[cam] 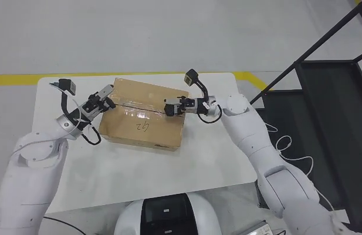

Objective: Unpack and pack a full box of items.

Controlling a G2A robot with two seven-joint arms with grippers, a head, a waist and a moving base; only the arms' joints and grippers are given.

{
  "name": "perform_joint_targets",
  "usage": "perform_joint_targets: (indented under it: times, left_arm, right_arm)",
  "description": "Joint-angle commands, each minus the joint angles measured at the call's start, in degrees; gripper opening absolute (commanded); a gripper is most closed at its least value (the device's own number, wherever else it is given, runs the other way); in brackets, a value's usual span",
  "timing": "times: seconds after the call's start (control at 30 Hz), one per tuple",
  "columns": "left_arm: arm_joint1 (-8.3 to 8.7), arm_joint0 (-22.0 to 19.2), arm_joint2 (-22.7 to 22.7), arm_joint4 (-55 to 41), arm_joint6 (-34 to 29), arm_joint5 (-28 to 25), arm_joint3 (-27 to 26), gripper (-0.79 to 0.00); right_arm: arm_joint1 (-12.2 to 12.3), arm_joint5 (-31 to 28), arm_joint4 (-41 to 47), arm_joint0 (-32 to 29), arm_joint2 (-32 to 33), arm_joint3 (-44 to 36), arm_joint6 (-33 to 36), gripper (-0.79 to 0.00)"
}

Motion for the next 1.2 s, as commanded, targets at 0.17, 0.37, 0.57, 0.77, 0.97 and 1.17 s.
perform_joint_targets:
  times: [0.17,0.37,0.57,0.77,0.97,1.17]
  left_arm:
    - [0.35,2.06,-2.43,2.11,2.18,0.26,-1.05,0.000]
    - [0.35,2.06,-2.43,2.11,2.18,0.26,-1.05,0.000]
    - [0.35,2.06,-2.43,2.11,2.18,0.26,-1.05,0.000]
    - [0.35,2.06,-2.43,2.11,2.18,0.26,-1.05,0.000]
    - [0.35,2.06,-2.43,2.11,2.18,0.26,-1.05,0.000]
    - [0.17,2.43,-1.96,1.49,3.46,-0.10,-2.79,0.000]
  right_arm:
    - [3.44,-2.68,2.23,-9.07,9.95,-9.43,-1.97,0.000]
    - [4.56,-4.93,5.03,-14.04,13.74,-15.12,-1.57,0.000]
    - [4.56,-4.93,5.03,-14.04,13.74,-15.12,-1.57,0.000]
    - [4.56,-4.93,5.03,-14.04,13.74,-15.12,-1.57,0.000]
    - [4.56,-4.93,5.03,-14.04,13.74,-15.12,-1.57,0.000]
    - [4.56,-4.93,5.03,-14.04,13.74,-15.12,-1.57,0.000]
